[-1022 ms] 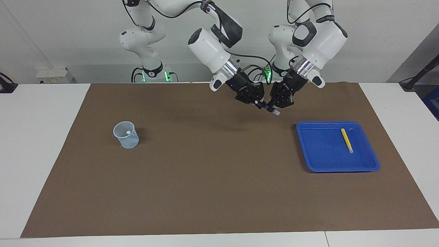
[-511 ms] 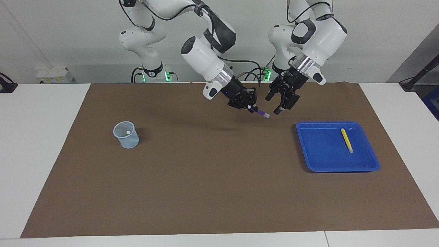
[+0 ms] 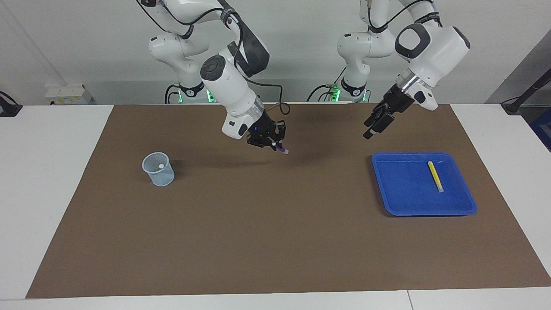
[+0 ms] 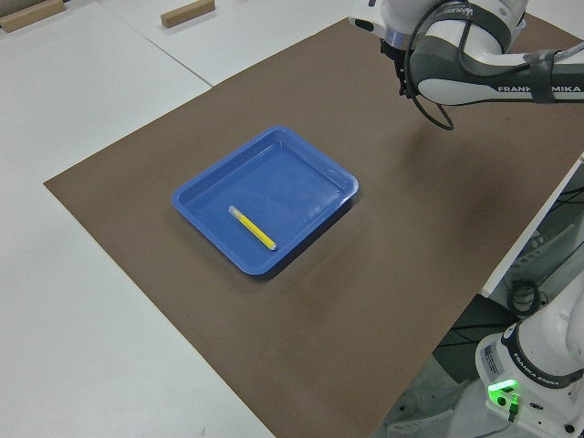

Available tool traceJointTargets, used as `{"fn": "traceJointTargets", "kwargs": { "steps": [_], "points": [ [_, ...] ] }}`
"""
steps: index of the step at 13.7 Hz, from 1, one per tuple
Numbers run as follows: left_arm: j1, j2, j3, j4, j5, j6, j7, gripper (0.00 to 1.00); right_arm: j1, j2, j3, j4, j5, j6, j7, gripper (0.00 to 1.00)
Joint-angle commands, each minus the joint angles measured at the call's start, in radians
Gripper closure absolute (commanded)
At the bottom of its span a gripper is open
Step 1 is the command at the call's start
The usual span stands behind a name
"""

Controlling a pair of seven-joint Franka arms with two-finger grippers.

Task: Transfer and insert pens with both arms
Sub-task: 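Carry the purple pen with the right gripper and insert it into the cup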

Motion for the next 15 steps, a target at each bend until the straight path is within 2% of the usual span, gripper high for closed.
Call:
{"fn": "traceJointTargets", "kwargs": {
  "steps": [1,4,6,8,10,12,15],
  "points": [
    [0.048,-0.027,-0.006,-0.011,0.134,-0.073,0.236,0.0,-0.093,-0.049,0.008,0.001,-0.157,-0.17,-0.146,1.0],
    [0.112,-0.014,-0.006,-0.009,0.284,-0.09,0.46,0.0,-0.182,-0.114,0.008,0.001,-0.366,-0.327,-0.39,1.0],
    [0.175,0.002,-0.006,-0.009,0.34,-0.087,0.635,0.0,-0.228,-0.146,0.01,-0.001,-0.5,-0.376,-0.58,1.0],
    [0.214,0.035,-0.006,-0.003,0.418,-0.065,0.748,0.0,-0.272,-0.154,0.01,-0.008,-0.581,-0.376,-0.738,1.0],
    [0.238,0.09,-0.006,0.017,0.458,-0.026,0.812,0.0,-0.343,-0.157,0.01,-0.042,-0.601,-0.321,-0.821,1.0],
    [0.272,0.148,-0.006,0.018,0.476,0.046,0.901,0.0,-0.406,-0.178,0.01,-0.122,-0.6,-0.213,-0.899,1.0],
    [0.288,0.229,-0.006,0.046,0.499,0.113,0.944,0.0,-0.44,-0.201,0.01,-0.218,-0.588,-0.119,-0.906,1.0]
  ]
}}
